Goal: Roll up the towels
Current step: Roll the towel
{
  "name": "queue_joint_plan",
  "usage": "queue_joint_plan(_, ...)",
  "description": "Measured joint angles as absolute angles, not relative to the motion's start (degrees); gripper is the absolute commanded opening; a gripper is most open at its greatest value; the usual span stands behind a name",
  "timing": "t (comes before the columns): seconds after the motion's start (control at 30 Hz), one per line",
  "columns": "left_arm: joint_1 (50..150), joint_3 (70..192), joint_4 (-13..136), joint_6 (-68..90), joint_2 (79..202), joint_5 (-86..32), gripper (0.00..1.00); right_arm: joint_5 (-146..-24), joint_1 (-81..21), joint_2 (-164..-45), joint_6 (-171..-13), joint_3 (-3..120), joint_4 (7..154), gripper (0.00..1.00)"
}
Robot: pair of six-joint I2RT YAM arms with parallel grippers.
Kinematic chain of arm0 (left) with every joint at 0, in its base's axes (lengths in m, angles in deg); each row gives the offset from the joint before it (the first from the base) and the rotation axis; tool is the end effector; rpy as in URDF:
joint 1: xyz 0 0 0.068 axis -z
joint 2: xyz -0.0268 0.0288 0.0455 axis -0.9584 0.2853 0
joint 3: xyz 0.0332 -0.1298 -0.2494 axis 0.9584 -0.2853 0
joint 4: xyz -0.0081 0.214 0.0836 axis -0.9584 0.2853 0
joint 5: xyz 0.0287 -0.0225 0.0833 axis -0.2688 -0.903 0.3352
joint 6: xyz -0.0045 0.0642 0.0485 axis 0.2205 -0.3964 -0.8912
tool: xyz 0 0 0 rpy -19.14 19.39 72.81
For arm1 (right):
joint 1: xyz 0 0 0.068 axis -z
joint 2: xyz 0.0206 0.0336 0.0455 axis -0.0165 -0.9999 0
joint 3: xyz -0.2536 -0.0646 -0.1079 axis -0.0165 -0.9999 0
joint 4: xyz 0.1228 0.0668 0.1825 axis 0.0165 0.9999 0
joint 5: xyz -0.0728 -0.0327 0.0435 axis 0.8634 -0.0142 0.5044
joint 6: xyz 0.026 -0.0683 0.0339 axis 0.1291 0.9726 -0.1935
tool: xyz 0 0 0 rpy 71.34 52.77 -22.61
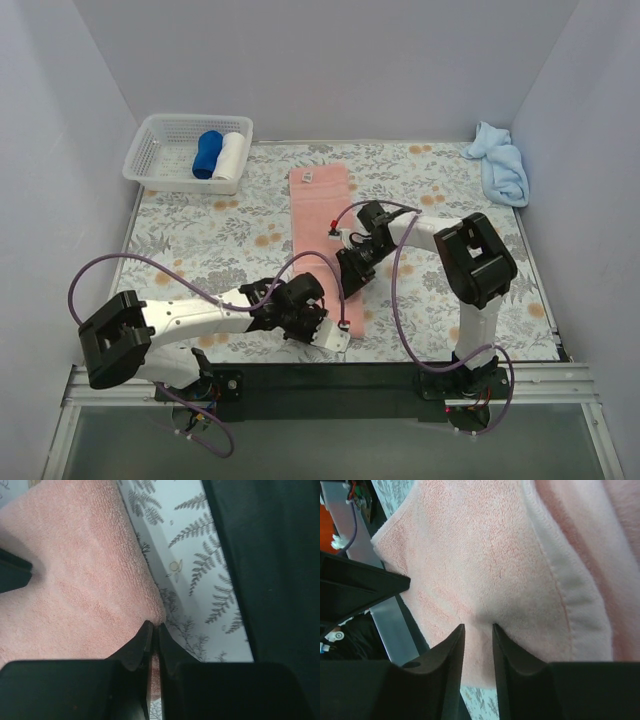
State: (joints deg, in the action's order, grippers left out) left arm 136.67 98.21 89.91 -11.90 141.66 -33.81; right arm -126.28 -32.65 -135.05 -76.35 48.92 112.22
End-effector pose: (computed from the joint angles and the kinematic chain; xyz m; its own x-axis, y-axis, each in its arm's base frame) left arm 0.0850 -0.2085 0.1758 -0.2139 0.8446 -0.4907 0.9764 0.1687 -0.1351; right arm 0.2594 0.2223 0.1423 -0.7493 -0.5806 -0.3183 -0.5987 0.3886 0.7004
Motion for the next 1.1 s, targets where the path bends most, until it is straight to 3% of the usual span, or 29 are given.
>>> queue_joint_plan(0.27, 134.55, 104.59, 100.05, -8.66, 142.44, -43.51, 0.00, -124.16, -29.48, -129.19, -71.32, 55.21, 120.07, 0.49)
queue_joint_plan(0.47, 125.46, 115.15, 106.04, -7.05, 149.42, -52.51, 0.00, -123.46, -24.76, -127.71, -67.65, 62.14, 124.57, 0.66)
queue_joint_plan(0.87, 108.23, 130.04, 110.13, -7.72, 164.23, -62.50, 0.00, -123.46, -18.31, -127.62, -63.43, 64.79, 131.54, 0.67)
queue_joint_plan(1.1, 103.12, 130.98, 107.70, -7.37, 169.76, -63.53, 0.00, -125.14, -18.31, -127.62, -62.60, 65.22, 132.83, 0.59)
